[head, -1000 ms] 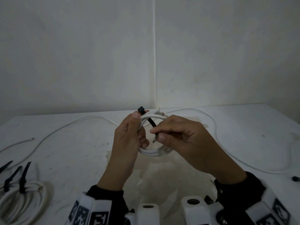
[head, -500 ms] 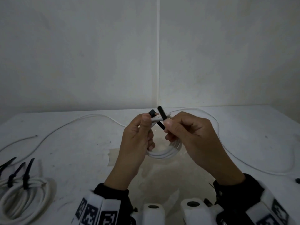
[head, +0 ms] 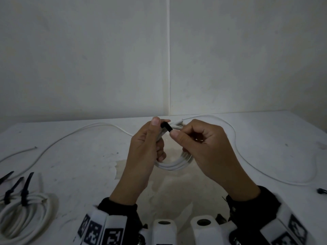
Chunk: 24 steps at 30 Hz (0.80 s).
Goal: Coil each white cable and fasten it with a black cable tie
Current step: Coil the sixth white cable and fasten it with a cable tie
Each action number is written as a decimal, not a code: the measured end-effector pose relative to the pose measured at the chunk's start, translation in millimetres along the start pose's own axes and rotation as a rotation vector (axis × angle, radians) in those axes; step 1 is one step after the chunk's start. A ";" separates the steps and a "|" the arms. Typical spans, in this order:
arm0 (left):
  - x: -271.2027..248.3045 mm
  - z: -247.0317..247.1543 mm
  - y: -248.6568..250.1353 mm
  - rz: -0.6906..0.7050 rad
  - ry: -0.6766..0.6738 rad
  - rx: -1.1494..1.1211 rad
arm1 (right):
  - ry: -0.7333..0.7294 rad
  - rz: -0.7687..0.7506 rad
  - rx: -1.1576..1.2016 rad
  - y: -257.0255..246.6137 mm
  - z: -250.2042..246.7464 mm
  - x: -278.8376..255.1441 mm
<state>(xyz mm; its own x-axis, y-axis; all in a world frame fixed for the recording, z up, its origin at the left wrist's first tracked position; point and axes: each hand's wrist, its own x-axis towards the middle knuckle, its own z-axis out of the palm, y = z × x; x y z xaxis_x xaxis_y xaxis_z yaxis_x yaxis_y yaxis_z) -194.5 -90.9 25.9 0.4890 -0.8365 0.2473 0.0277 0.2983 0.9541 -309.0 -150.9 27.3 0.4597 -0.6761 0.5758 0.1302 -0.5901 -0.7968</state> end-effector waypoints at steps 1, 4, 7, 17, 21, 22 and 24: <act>-0.1 -0.1 -0.1 0.012 -0.008 0.013 | -0.001 0.008 0.003 0.7 -0.6 0.2; -1.4 0.8 -0.3 0.035 -0.001 0.039 | 0.002 0.007 0.001 0.9 -0.4 0.5; -0.7 0.9 -0.9 0.022 0.024 0.027 | 0.007 -0.016 -0.027 1.6 2.1 0.6; -1.2 4.3 -3.5 0.017 0.006 0.020 | 0.022 -0.006 -0.031 2.7 2.7 0.3; -4.1 8.6 -5.5 0.063 -0.017 0.084 | 0.055 0.005 -0.040 3.2 4.4 -1.2; -4.7 9.7 -5.7 0.068 -0.018 0.098 | 0.066 -0.003 -0.058 3.7 5.3 -1.2; -5.0 10.2 -6.1 0.070 -0.012 0.096 | 0.070 -0.023 -0.088 3.8 5.7 -0.5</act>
<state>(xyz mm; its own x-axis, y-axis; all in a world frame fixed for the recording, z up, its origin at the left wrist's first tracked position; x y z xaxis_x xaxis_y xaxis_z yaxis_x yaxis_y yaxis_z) -205.9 -93.3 20.6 0.4764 -0.8207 0.3154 -0.0899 0.3114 0.9460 -303.7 -150.3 23.0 0.3949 -0.6890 0.6078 0.0608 -0.6405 -0.7656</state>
